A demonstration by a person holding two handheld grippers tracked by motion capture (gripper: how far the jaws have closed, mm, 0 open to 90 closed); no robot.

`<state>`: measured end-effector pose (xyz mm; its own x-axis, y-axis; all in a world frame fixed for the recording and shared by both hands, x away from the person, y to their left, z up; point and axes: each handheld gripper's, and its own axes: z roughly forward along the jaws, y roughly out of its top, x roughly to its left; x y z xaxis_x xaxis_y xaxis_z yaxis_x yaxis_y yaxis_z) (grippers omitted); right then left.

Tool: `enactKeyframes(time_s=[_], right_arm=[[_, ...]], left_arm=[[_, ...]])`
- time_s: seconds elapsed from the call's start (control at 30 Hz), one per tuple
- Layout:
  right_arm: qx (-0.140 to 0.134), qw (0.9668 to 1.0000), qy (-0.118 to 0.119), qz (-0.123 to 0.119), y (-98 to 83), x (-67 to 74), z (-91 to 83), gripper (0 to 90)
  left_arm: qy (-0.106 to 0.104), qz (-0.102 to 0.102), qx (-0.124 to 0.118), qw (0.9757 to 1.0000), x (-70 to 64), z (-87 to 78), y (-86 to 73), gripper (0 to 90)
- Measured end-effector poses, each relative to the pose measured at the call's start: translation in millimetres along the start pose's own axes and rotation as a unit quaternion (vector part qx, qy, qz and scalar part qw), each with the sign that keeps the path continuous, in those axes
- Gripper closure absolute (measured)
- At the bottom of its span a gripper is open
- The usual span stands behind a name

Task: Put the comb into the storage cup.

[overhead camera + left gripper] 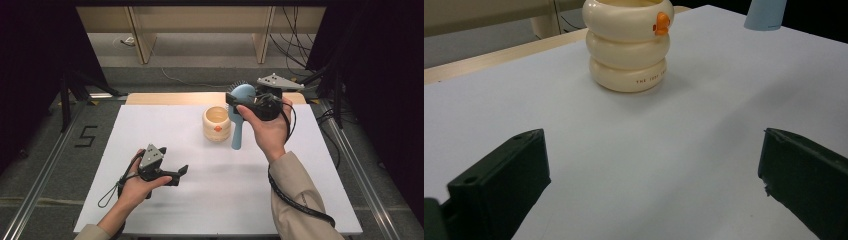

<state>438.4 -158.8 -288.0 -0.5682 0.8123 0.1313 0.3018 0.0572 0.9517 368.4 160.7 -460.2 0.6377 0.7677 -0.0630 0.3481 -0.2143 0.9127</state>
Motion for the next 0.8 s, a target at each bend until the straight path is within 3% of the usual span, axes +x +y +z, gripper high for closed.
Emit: enactKeyframes(time_s=[0.8], right_arm=[[0.007, 1.0000, -0.002, -0.001, 9.8, -3.8, 16.4, 22.9]], left_arm=[[0.000, -0.005, 0.000, 1.0000, 4.3, -0.4, -0.4, 0.0]])
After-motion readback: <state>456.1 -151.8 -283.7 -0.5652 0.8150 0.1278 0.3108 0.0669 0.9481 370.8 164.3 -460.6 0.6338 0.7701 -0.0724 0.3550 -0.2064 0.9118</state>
